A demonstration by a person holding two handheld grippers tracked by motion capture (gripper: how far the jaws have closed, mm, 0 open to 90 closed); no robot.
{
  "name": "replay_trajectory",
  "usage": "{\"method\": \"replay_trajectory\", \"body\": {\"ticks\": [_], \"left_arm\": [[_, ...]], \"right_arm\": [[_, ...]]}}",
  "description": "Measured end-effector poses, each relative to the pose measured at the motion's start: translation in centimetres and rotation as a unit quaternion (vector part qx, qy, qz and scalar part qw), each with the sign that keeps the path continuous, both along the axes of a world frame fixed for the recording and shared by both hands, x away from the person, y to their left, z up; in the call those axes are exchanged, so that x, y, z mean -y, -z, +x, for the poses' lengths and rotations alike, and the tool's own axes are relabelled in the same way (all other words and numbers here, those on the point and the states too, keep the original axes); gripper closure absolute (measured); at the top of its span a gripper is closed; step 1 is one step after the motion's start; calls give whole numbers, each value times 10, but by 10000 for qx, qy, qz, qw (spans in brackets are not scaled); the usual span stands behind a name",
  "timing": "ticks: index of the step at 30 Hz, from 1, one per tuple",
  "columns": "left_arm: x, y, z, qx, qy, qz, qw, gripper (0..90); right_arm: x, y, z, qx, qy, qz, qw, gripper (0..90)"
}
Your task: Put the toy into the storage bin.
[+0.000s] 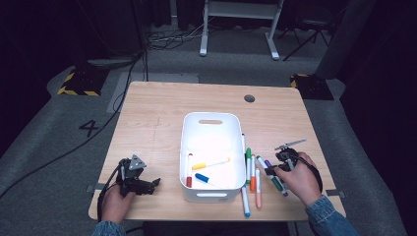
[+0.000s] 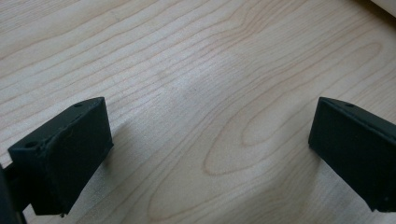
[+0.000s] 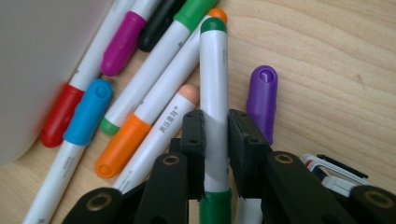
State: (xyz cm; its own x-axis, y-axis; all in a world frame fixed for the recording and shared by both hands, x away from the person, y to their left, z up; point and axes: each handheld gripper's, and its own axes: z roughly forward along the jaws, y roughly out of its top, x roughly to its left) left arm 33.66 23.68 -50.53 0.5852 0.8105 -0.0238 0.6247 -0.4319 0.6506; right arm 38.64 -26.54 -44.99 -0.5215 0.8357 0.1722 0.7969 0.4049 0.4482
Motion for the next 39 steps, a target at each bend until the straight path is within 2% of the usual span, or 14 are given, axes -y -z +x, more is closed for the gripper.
{"method": "replay_trajectory", "body": {"ticks": [17,29,39], "left_arm": [[0,0,0,-7,-4,-10,10000,0],[0,0,0,2,1,1,10000,0],[0,0,0,-7,12,-14,10000,0]], "right_arm": [[-3,-47,-5,510,-234,378,9977,770],[-9,-78,-11,793,-449,622,9939,770],[-26,-98,-14,918,-826,745,9895,770]]}}
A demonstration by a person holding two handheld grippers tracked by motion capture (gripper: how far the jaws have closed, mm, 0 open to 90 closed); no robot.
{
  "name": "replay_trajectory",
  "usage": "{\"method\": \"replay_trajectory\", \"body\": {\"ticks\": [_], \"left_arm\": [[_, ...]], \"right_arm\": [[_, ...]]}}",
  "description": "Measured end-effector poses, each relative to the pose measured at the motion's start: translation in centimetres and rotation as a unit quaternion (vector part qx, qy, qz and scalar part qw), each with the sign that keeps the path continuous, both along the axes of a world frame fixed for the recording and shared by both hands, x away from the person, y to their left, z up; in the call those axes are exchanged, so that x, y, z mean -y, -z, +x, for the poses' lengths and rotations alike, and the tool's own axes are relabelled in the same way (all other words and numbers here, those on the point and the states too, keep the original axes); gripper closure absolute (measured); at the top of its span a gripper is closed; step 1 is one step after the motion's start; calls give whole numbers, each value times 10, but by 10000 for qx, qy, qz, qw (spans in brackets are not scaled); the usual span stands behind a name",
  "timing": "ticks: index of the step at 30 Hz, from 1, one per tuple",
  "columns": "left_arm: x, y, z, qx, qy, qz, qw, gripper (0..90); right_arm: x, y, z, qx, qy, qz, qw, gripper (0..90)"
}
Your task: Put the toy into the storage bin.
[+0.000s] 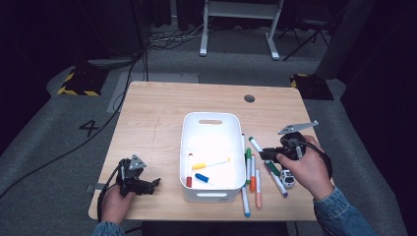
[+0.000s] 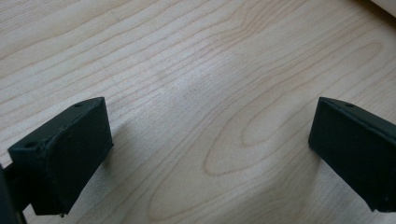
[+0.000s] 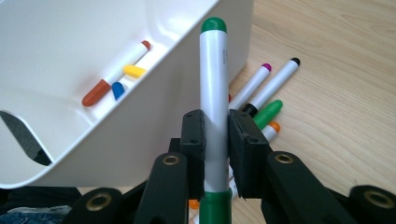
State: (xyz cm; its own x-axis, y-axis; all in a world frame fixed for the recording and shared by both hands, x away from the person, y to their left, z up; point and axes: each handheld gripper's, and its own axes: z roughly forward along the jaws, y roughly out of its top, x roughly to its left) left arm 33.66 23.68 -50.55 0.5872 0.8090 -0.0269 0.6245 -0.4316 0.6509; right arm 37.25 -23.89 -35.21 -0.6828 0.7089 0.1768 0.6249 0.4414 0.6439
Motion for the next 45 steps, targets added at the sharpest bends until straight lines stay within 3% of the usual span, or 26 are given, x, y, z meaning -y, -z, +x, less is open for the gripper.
{"method": "replay_trajectory", "body": {"ticks": [12,26,34,38,45], "left_arm": [[0,0,-1,-14,-20,-39,10000,0],[0,0,0,-3,-19,-32,10000,0],[0,0,0,-8,-19,-40,10000,0],[0,0,0,0,-21,-30,10000,0],[0,0,-1,14,-30,-9,10000,0]], "right_arm": [[-32,-17,0,20,-438,18,9990,770],[-73,-31,-3,1,-946,43,9955,769],[-91,-32,-1,-159,-1146,148,9932,769],[-100,-32,0,-131,-1268,200,9916,770],[-110,-27,-1,-206,-1362,113,9904,770]]}}
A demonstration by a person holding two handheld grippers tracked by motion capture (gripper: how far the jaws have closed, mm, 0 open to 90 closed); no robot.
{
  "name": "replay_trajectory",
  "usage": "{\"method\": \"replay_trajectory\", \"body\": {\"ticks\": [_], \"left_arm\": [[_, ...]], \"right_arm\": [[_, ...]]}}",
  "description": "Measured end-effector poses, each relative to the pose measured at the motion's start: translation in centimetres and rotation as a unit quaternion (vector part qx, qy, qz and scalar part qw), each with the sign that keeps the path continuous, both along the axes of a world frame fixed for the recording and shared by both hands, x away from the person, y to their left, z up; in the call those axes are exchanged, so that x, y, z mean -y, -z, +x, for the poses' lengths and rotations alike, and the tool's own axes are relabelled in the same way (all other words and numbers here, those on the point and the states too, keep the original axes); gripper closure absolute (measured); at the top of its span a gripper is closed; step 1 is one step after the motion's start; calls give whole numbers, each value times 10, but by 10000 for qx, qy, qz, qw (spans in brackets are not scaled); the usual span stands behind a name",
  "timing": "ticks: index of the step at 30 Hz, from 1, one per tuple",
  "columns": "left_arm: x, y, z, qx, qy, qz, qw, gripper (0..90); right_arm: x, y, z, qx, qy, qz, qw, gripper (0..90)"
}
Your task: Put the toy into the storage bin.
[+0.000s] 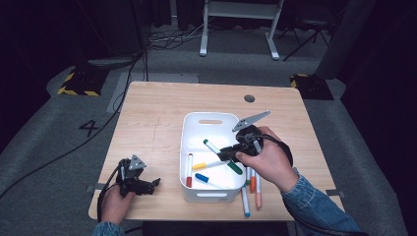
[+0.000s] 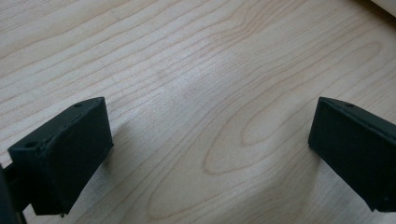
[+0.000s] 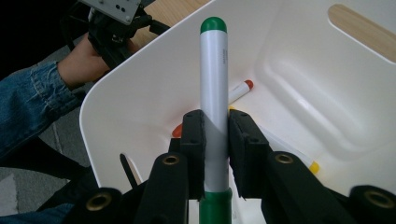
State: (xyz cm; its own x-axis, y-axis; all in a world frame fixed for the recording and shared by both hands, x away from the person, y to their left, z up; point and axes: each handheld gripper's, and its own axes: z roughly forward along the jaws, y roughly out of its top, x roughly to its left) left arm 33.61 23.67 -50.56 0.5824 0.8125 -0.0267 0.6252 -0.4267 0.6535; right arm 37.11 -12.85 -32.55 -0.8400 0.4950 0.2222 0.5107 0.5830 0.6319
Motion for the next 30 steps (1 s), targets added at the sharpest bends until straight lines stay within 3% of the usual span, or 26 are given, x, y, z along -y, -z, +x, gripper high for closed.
{"method": "replay_trajectory", "body": {"ticks": [6,30], "left_arm": [[0,0,0,1,-2,1,10000,0],[0,0,0,-19,10,-26,10000,0]], "right_arm": [[-1,8,-2,-112,-113,-178,9997,770],[-14,36,-10,-134,-503,-560,9971,770]]}}
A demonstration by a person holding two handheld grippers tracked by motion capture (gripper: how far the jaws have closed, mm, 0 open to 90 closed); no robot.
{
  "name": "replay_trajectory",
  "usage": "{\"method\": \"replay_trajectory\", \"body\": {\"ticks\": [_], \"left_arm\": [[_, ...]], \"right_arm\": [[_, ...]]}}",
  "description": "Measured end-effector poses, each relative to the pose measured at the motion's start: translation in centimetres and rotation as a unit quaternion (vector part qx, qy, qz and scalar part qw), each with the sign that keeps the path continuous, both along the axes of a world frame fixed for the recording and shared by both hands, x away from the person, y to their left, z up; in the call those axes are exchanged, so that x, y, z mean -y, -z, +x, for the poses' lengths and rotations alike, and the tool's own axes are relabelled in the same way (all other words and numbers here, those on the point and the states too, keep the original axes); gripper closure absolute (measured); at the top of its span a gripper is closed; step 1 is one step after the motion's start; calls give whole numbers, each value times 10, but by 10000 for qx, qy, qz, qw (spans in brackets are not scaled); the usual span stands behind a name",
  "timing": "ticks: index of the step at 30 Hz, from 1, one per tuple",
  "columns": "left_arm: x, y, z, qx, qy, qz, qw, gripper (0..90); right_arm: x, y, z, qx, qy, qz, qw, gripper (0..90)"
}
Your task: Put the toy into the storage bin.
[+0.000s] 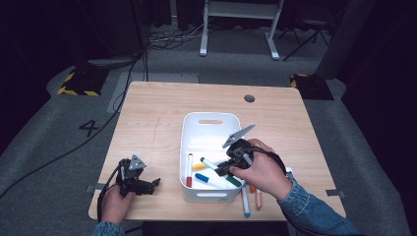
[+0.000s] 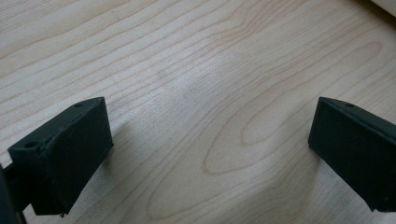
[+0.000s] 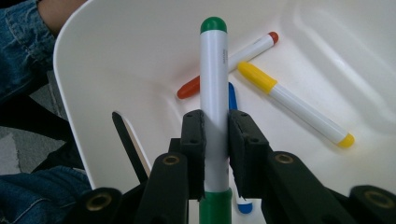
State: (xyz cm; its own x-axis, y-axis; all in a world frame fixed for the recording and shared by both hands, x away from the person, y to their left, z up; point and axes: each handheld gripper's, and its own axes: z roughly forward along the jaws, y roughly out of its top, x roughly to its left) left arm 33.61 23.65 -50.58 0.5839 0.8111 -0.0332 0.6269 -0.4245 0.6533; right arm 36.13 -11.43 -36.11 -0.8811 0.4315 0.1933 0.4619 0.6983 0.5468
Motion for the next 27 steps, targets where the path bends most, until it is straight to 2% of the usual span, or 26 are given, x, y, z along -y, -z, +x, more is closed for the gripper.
{"method": "replay_trajectory", "body": {"ticks": [5,7,8,9,12,16,22,27], "left_arm": [[0,0,0,1,3,2,10000,0],[0,0,0,6,-1,6,10000,0],[0,0,0,0,0,-2,10000,0],[0,0,0,0,0,-1,10000,0],[0,0,0,2,3,2,10000,0],[0,0,0,5,0,7,10000,0],[0,0,0,0,0,-1,10000,0],[0,0,0,16,6,25,10000,0]], "right_arm": [[-5,5,-3,18,-52,-133,9999,768],[-7,8,-2,-20,-118,-234,9997,709],[-8,9,-2,-12,-111,-181,9998,633],[-9,10,-2,18,-96,-39,9999,593],[-6,8,-2,161,-125,72,9998,551],[-1,-1,-5,161,69,145,9997,531],[16,-14,-4,418,212,369,9982,545],[32,-20,-2,442,448,464,9969,567]]}}
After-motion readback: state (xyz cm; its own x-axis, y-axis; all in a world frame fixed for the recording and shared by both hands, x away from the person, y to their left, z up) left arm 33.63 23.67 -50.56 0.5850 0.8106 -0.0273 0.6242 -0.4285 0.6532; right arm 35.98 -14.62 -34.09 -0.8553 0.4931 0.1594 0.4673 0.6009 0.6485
